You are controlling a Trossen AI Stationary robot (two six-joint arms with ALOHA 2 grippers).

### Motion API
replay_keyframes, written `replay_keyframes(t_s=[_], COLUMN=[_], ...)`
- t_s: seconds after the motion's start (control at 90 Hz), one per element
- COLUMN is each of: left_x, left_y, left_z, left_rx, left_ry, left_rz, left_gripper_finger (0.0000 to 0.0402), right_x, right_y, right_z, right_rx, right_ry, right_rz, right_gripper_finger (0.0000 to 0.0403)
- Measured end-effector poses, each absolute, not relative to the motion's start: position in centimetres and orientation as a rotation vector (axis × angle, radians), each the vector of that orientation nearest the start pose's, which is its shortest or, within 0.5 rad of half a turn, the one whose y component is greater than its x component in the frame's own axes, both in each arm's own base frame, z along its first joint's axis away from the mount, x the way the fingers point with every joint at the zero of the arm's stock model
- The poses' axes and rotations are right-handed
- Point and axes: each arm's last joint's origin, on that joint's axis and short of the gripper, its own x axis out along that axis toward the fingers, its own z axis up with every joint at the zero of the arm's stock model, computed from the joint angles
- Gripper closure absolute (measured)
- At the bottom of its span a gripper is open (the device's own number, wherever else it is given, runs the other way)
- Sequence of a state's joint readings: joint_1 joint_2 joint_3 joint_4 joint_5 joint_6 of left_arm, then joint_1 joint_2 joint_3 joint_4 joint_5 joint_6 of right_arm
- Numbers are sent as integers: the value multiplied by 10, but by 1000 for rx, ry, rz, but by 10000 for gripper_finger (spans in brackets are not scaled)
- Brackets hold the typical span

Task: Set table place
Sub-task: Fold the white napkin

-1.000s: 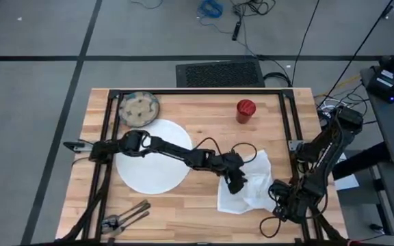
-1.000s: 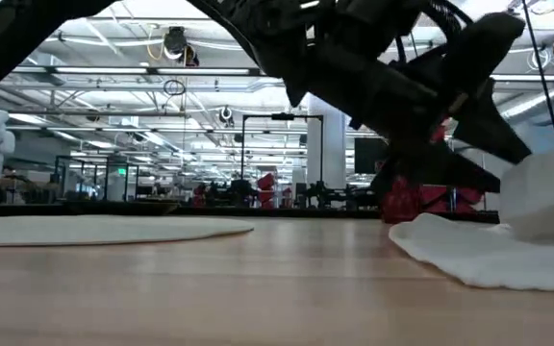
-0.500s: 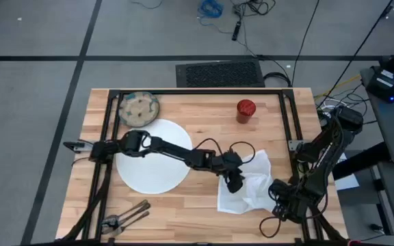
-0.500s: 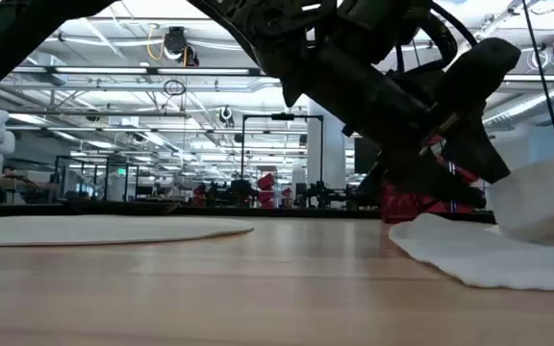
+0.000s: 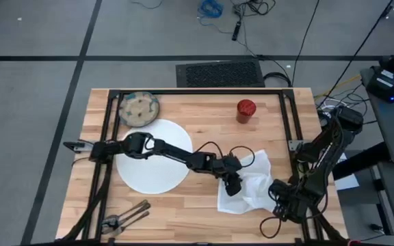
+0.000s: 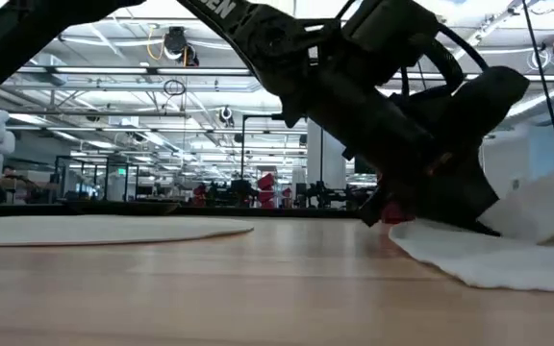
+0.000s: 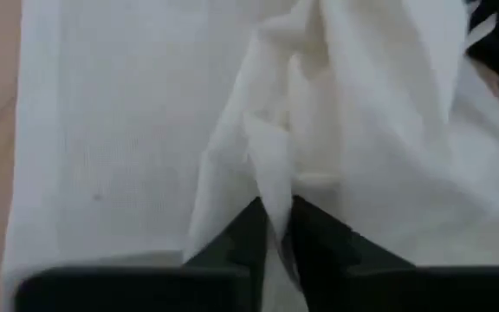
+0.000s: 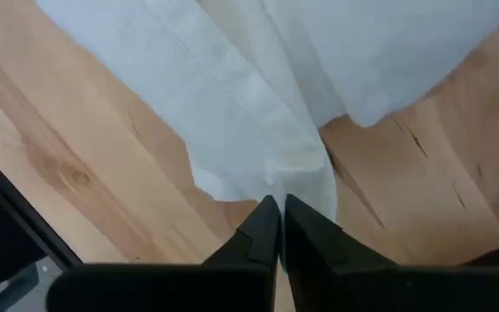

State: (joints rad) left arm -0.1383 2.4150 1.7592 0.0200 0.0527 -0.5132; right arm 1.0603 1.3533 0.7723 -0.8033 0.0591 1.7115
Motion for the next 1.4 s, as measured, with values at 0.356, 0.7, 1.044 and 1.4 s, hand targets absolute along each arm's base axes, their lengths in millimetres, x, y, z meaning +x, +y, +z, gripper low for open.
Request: replay_keyframes(t_s=[0.356,0.7,1.044,1.4], left_x=[507,438,349,271], left_y=[-65,-40,-30,-67], left_z=[202,348,429,482], left_rx=[-273,3,15,13], left_ry=[532,357,324,205], left_rz=[43,318,468,293], left_gripper_finger=[401,401,401,401], right_x=[110,113,127,134], right_y=[186,170,173,186], right_z=[198,294,373,454], right_rx=[534,201,-25,-143], right_ry=[1306,981,551,294], right_rz=[-415,-541,-335,-135], right_gripper_finger=[403,403,403,403])
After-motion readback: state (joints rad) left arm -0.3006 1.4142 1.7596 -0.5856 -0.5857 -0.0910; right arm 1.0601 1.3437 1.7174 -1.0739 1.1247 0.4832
